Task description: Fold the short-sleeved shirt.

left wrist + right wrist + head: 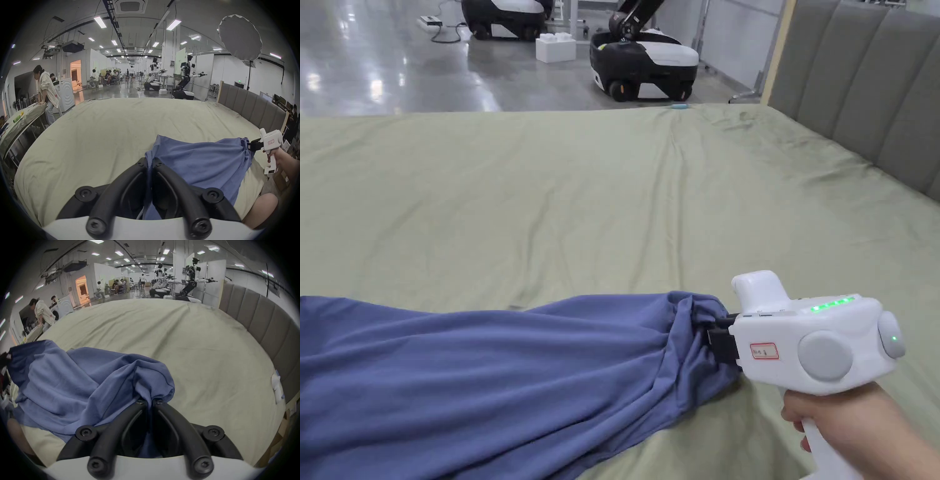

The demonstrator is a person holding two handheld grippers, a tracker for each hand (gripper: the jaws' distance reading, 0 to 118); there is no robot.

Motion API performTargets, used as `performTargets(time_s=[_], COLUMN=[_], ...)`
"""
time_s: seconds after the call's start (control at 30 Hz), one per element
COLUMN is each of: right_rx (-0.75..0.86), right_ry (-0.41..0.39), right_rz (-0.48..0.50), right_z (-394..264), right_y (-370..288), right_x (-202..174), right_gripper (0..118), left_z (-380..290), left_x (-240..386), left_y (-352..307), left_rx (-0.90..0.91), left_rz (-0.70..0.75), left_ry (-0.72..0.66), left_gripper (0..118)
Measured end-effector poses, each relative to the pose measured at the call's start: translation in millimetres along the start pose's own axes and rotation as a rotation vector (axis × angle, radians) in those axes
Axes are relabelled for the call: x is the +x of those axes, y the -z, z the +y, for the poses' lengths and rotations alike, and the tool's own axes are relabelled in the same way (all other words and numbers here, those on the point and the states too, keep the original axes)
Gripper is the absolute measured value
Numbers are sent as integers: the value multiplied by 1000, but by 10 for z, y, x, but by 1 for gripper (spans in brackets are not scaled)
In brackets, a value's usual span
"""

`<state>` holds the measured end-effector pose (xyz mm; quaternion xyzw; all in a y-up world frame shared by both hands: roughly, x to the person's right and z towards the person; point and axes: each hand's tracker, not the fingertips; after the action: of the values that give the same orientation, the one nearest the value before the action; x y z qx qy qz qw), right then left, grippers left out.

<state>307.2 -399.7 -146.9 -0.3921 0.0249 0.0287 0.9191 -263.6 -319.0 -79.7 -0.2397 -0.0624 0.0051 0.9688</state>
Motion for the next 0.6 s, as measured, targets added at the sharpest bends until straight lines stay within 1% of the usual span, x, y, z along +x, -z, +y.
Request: performTargets(time_s=[0.07,0.1,0.13,0.2,0.37,0.53,0.6], right_rx=[41,78,105,164,298,453,512], right_ry=[18,52,59,49,35,26,30], right_rz=[-19,-6,10,-7,12,-32,-51], right_z=[-5,15,34,113,339,557,665], right_y=[-185,-349,-482,-887,-1909,-2796,-3106], right_x=[-18,-2,10,47,148,139,163], right_gripper=[6,6,6,6,6,6,6], left_z=[60,110,154,315,788,1145,1256], left_x=[-21,-48,-71,-133,-377,-695,-841], left_y=[-115,-215,-307,-616,-1294,-1765,-1929], left_rx=[10,27,52,127,226,294,340], left_rz=[1,3,11,47,17,42,64], left_ry=[-2,-4,-7,3,-47,-109,-161], left_gripper=[4,4,4,4,4,4,4])
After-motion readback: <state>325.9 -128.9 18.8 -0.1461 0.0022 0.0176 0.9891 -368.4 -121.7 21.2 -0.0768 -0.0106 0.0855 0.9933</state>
